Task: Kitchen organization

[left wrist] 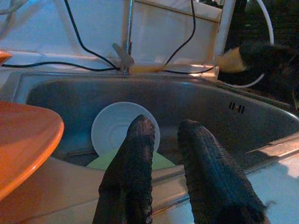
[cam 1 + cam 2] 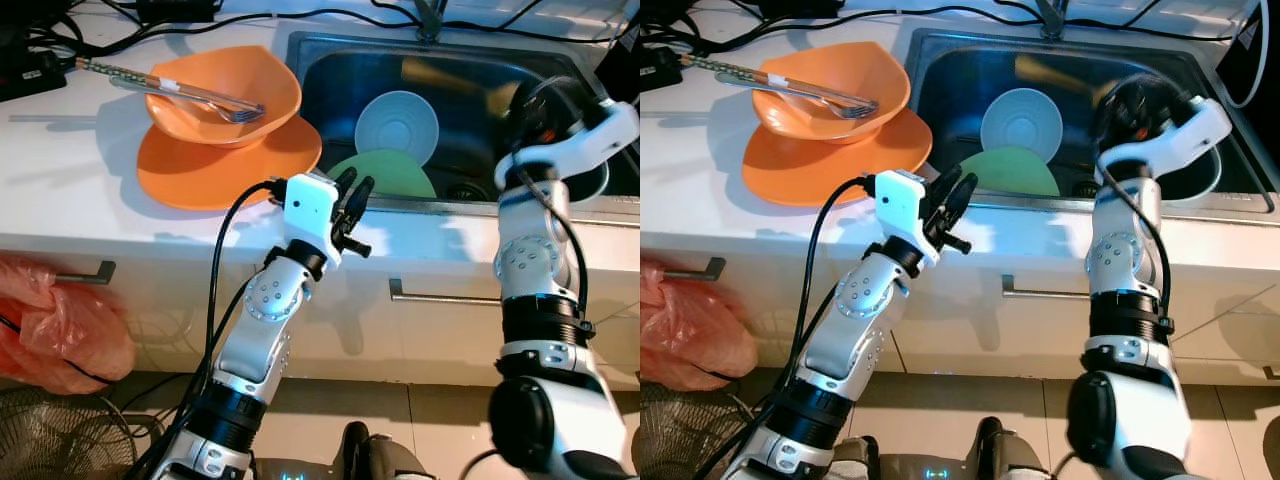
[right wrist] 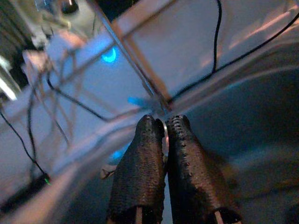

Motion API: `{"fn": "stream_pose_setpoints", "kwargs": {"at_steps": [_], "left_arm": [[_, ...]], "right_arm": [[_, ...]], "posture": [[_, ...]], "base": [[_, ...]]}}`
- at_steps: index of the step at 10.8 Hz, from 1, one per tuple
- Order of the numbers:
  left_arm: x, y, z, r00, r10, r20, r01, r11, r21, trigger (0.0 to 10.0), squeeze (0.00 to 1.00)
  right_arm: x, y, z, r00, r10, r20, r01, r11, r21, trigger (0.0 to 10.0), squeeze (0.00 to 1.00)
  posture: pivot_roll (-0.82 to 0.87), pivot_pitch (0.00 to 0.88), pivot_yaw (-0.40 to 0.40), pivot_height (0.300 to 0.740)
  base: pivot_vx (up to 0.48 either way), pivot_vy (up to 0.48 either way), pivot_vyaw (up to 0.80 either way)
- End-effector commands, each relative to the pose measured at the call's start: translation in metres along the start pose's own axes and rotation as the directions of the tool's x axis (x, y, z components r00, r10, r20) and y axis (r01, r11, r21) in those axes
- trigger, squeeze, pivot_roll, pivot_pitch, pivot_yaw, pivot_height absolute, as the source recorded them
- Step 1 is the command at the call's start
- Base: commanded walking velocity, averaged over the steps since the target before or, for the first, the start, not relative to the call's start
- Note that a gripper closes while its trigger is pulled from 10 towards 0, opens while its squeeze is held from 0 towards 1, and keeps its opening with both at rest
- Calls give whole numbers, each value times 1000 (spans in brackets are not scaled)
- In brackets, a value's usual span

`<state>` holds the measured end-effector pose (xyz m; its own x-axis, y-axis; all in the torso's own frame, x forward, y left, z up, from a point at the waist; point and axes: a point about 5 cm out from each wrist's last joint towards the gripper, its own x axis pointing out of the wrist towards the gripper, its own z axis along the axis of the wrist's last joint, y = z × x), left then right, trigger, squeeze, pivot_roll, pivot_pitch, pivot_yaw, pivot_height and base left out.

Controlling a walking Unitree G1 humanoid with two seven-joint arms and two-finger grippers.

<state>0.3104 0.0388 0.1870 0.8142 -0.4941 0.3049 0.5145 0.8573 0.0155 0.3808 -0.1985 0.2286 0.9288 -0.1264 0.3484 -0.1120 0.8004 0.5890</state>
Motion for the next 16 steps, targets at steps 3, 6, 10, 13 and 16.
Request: {"fn": "stream_pose_setpoints", "kwargs": {"at_steps": [3, 6, 10, 13, 16], "left_arm": [[-6, 11, -5, 999, 25, -31, -24, 999, 34, 10000, 0], [-9, 15, -4, 999, 3, -43, -1, 999, 42, 10000, 0], [-13, 9, -4, 996, -61, -67, 64, 997, 36, 10000, 0], [-15, 10, -3, 993, -79, -85, 83, 995, 48, 10000, 0], [-17, 5, -3, 988, -113, -101, 119, 992, 52, 10000, 0]], "right_arm": [[10, 5, 1, 995, 95, -35, -99, 988, -121, 10000, 0], [17, 12, -17, 964, 198, -176, -232, 951, -203, 10000, 0], [26, 17, -21, 924, 238, -298, -329, 892, -309, 10000, 0], [24, 15, -30, 897, 229, -379, -370, 858, -356, 10000, 0], [22, 13, -35, 889, 200, -412, -370, 844, -388, 10000, 0]], "posture": [[116, 179, -67, 740], [123, 180, -78, 740], [150, 178, -94, 740], [172, 163, -104, 740], [184, 154, -105, 740]], "base": [[0, 0, 0], [0, 0, 0], [0, 0, 0], [0, 0, 0], [0, 0, 0]]}}
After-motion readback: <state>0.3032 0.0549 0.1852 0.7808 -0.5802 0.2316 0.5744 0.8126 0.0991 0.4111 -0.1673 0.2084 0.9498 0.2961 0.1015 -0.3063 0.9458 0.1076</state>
